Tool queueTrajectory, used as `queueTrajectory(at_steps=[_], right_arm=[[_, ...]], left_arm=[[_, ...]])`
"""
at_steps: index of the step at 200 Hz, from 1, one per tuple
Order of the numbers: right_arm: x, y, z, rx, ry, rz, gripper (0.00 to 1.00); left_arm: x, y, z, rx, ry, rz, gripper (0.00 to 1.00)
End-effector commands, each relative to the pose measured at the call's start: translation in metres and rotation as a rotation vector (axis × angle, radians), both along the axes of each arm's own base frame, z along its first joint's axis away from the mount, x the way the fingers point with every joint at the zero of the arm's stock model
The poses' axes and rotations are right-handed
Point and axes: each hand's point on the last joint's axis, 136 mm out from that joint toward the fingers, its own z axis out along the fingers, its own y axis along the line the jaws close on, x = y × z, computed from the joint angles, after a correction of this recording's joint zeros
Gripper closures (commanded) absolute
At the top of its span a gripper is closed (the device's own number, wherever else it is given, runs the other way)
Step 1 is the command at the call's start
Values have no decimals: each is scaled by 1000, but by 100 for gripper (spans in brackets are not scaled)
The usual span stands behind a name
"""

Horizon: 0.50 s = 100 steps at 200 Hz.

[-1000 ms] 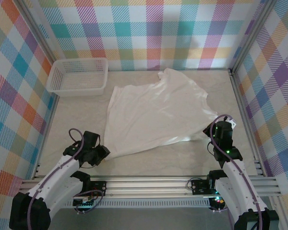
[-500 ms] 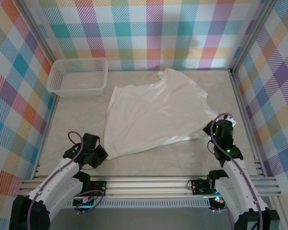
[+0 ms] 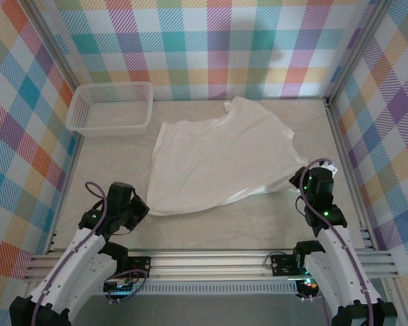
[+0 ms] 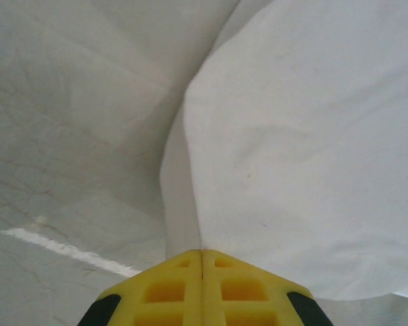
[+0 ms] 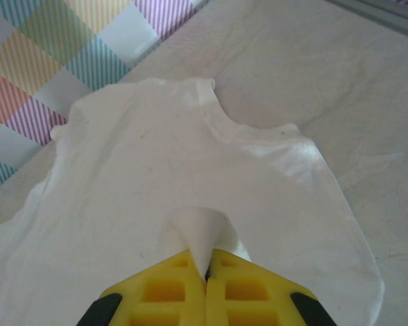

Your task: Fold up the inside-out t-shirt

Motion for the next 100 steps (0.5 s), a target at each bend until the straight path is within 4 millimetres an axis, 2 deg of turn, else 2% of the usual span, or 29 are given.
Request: queueTrajectory(at_steps=[1,33,49,72,87,100], right_arm=[[4,-3,29,-47,-69,7,100],[4,-3,35,-57,-80,13,100],[5,-3,52,-78,-116,17,100],[12,0,97,-138,-215,57,100],[19,7,134,-180,-290,102,100],[23,14,173,-220,-369,148,100]], left_arm=[[2,1,6,13,19,2,100],[8,-2,14,-30,21,15,100],[15,-3,27,-90,2,37,100],[35,6,71,-137,-90,62,100],[53,12,110,-138,-170,54,100],[71,17,149,-121,-244,39,100]])
